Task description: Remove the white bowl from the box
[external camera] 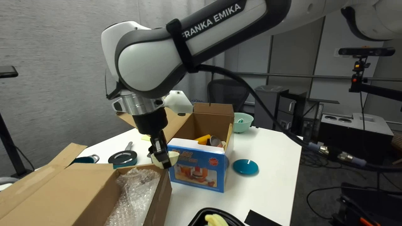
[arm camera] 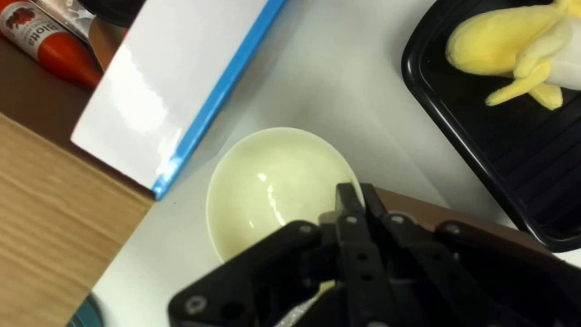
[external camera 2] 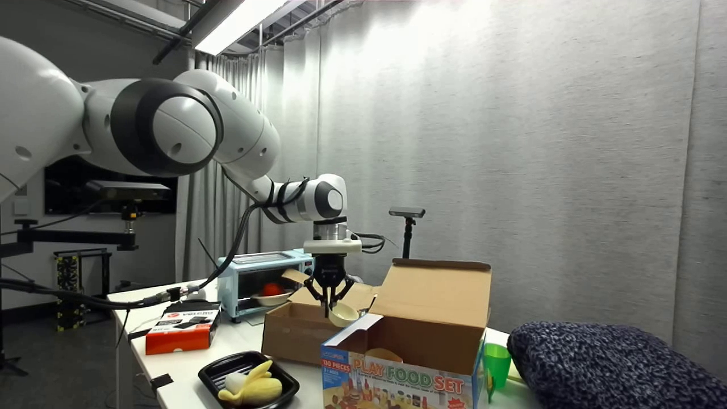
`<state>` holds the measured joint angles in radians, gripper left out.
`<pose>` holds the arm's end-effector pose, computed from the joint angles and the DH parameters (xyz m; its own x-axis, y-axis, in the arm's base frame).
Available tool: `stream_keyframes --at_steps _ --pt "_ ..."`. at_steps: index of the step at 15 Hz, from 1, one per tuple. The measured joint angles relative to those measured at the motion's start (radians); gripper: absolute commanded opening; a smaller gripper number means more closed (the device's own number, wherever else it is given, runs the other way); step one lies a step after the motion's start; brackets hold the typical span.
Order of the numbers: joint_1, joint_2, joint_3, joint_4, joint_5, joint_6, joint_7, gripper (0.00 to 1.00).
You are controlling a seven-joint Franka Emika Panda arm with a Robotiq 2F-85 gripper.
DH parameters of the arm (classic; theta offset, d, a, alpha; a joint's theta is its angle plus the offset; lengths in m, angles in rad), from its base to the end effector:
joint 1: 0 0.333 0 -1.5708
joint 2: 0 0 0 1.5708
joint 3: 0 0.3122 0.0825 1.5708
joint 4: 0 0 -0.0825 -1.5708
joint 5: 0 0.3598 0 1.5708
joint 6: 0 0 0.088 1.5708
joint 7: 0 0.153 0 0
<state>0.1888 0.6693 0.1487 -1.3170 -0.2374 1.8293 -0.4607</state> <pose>0.6616 0.1813 0.2964 0.6500 0.7354 -0.1914 0.7543 -0.6550 0.0450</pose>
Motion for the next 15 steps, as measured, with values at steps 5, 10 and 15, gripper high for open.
stream_keyframes --at_steps 5,10,15 --pt "0.054 0.039 -0.007 0.035 -0.054 0.009 0.081 0.01" --pt "0.065 0.055 -0.032 0.102 -0.057 0.039 0.271 0.01" --pt "0.069 0.108 -0.043 0.160 -0.028 -0.042 0.431 0.05"
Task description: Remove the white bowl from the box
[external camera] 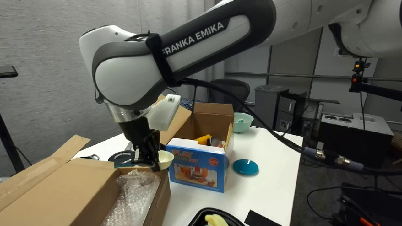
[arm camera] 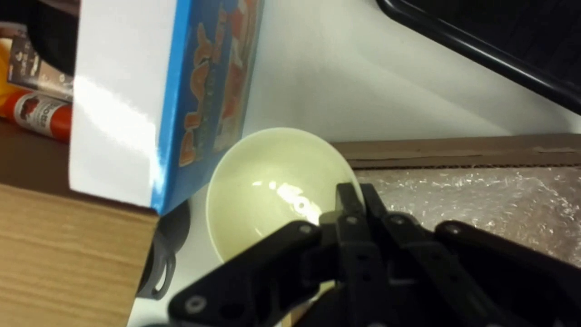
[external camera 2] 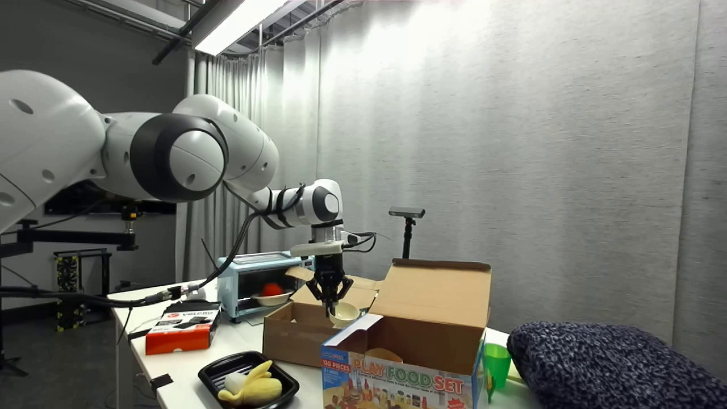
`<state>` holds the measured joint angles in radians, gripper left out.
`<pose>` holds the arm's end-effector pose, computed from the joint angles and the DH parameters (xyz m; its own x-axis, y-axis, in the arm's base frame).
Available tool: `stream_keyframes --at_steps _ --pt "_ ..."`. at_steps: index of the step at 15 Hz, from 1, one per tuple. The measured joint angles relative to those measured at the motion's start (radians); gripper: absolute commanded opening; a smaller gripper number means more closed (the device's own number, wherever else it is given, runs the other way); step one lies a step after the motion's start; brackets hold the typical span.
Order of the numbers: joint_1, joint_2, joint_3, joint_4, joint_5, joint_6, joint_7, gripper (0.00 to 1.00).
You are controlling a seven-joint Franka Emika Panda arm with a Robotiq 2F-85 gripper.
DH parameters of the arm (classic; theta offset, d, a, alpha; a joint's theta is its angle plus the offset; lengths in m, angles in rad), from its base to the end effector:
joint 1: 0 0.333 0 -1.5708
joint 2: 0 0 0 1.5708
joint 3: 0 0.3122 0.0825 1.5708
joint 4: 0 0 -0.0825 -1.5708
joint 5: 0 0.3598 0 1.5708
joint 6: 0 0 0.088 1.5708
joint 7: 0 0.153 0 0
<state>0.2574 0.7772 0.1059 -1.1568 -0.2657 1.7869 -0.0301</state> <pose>0.6809 0.2028 0.2866 0.8980 0.4131 -0.1514 0.4353 -0.8843 0.1690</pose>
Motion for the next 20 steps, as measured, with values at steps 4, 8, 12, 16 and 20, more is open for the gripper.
stream_keyframes --at_steps 4,8,12,16,20 --pt "0.005 0.045 0.000 0.047 0.015 -0.036 0.050 0.05" --pt "0.006 0.048 0.000 0.057 0.019 -0.040 0.052 0.05" --pt "0.006 0.048 0.000 0.057 0.019 -0.040 0.052 0.05" --pt "0.006 0.048 0.001 0.055 0.019 -0.039 0.052 0.01" --pt "0.034 0.011 0.007 -0.002 0.003 -0.002 0.062 0.01"
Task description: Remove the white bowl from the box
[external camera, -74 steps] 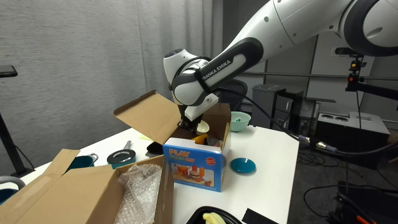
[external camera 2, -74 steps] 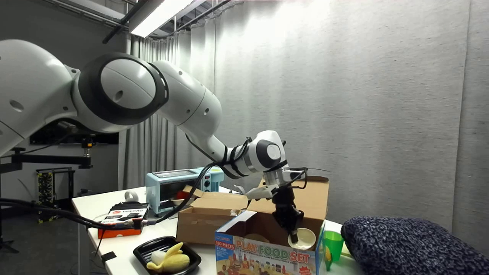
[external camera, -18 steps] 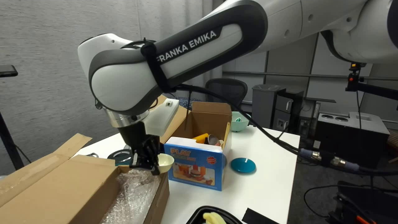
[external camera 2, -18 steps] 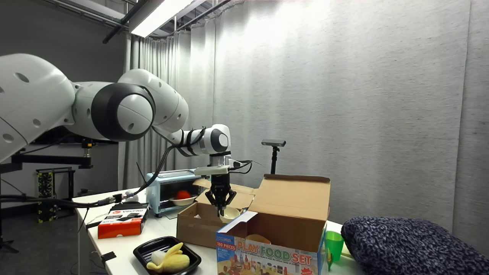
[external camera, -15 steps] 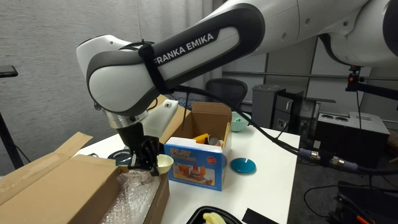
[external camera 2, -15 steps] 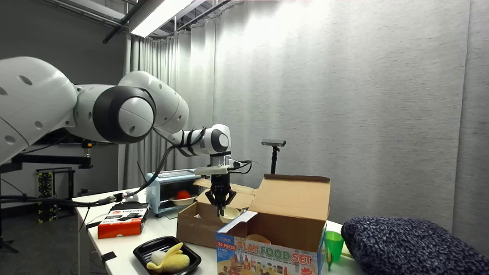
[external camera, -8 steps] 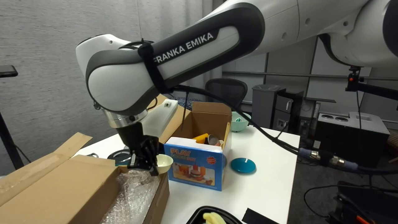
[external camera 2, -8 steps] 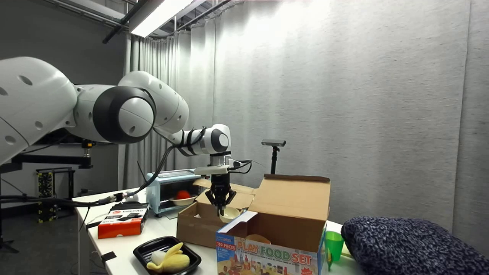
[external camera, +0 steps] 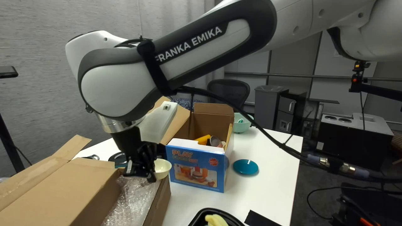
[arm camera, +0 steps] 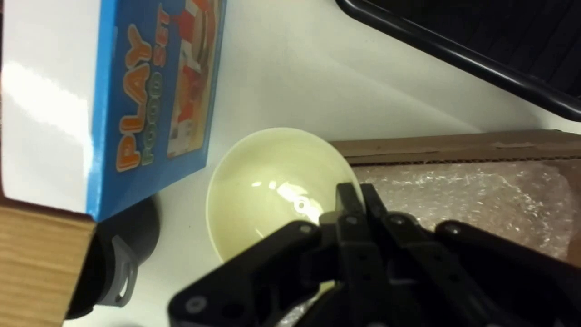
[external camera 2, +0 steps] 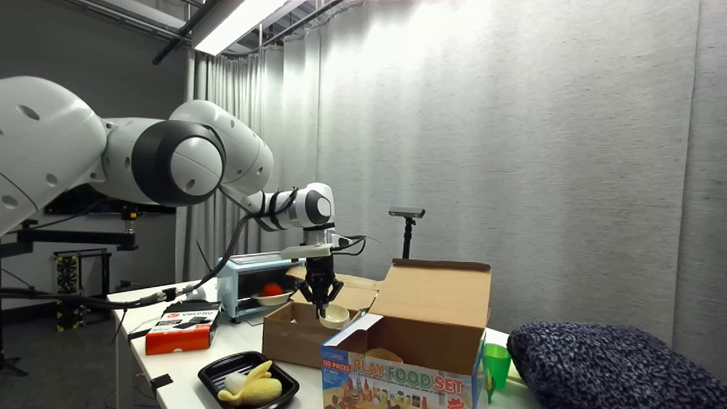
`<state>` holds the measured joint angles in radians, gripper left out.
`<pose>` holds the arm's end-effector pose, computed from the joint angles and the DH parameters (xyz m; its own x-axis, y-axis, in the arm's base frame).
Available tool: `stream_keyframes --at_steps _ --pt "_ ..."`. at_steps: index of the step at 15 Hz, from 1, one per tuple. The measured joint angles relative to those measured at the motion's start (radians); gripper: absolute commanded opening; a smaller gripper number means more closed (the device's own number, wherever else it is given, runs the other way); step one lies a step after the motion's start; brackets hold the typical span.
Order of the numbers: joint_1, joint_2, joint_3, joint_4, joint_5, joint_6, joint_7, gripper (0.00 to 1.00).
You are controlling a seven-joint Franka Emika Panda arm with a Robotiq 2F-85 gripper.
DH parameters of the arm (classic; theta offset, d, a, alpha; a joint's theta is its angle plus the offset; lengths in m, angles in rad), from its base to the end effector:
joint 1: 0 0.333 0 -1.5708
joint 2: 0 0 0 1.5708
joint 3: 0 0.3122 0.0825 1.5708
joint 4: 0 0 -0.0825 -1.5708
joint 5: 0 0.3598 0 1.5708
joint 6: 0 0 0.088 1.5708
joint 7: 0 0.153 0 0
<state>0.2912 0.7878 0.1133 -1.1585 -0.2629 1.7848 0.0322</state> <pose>0.6710 0.2294 0.2783 0.9068 0.3923 -0.1541 0.4154 -0.8938 0.1690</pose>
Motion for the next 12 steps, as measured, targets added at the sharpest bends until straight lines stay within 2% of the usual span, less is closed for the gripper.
stream_keyframes --at_steps 6,8,12 --pt "0.075 -0.157 0.004 -0.285 -0.021 0.133 0.168 0.01" --pt "0.082 -0.212 0.002 -0.386 -0.021 0.189 0.250 0.01" --pt "0.071 -0.341 -0.037 -0.585 -0.022 0.375 0.390 0.01"
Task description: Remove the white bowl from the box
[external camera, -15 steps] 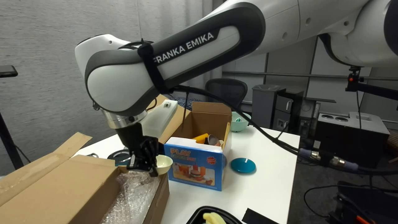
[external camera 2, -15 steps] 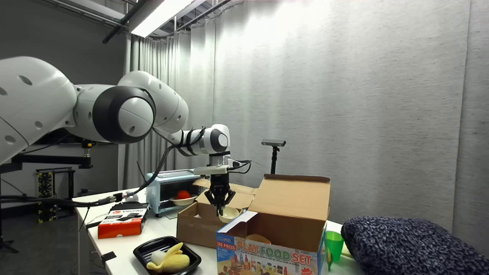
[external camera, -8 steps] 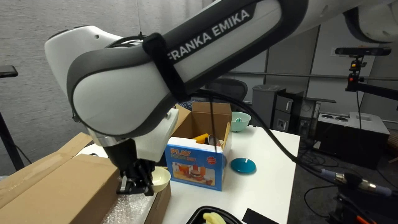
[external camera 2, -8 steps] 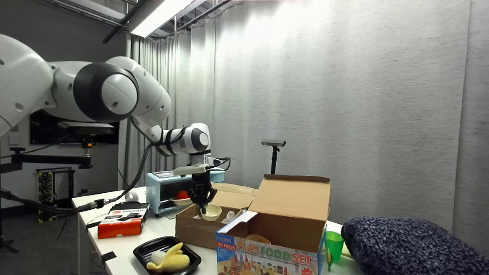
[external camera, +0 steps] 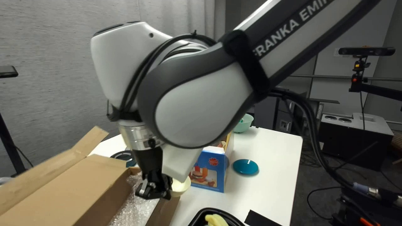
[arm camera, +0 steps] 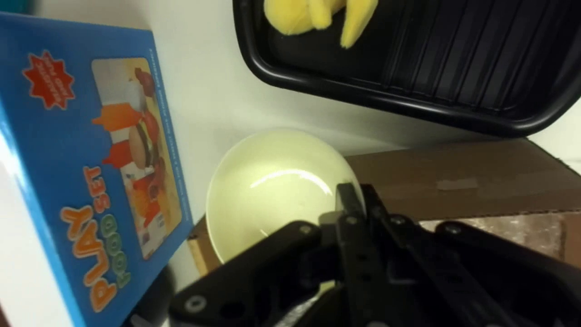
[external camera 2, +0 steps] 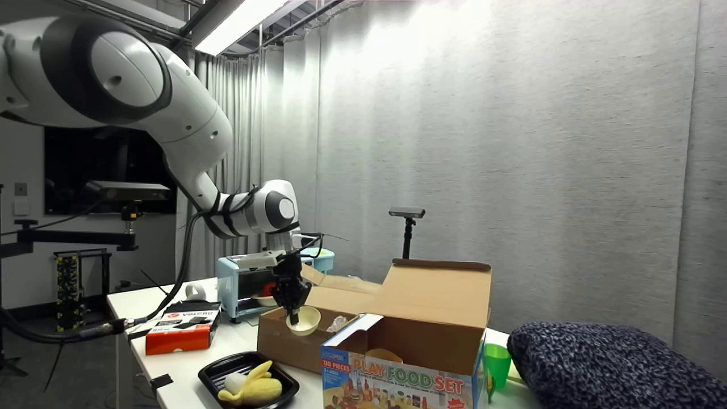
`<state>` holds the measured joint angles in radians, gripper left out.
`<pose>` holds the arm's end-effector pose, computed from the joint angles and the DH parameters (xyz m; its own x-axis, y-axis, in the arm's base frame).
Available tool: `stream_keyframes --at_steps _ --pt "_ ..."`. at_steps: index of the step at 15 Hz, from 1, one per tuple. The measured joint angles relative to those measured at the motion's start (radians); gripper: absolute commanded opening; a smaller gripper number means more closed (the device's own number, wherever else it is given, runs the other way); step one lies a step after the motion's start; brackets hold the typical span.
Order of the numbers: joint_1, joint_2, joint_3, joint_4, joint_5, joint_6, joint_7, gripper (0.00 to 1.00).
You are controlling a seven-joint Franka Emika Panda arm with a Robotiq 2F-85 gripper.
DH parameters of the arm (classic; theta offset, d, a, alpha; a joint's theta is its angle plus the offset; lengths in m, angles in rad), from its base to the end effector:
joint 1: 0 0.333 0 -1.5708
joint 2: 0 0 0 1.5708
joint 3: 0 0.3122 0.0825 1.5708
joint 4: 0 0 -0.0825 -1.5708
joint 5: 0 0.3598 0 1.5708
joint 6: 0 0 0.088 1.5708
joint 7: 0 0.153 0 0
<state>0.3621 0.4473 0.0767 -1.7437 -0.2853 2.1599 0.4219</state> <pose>0.5856 0.2470 0.2838 0.9836 0.1755 0.0415 0.1640 -0.9665 0.1976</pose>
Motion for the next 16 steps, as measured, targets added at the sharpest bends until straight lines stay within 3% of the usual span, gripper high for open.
stream_keyframes --at_steps 3,8,12,16 --pt "-0.027 -0.131 -0.037 -0.153 -0.025 0.098 0.037 0.01" --pt "-0.094 -0.328 -0.044 -0.406 -0.034 0.109 0.038 0.01" --pt "-0.147 -0.351 -0.045 -0.535 -0.141 0.276 0.070 0.01" --pt "-0.182 -0.298 -0.053 -0.555 -0.215 0.439 0.070 0.01"
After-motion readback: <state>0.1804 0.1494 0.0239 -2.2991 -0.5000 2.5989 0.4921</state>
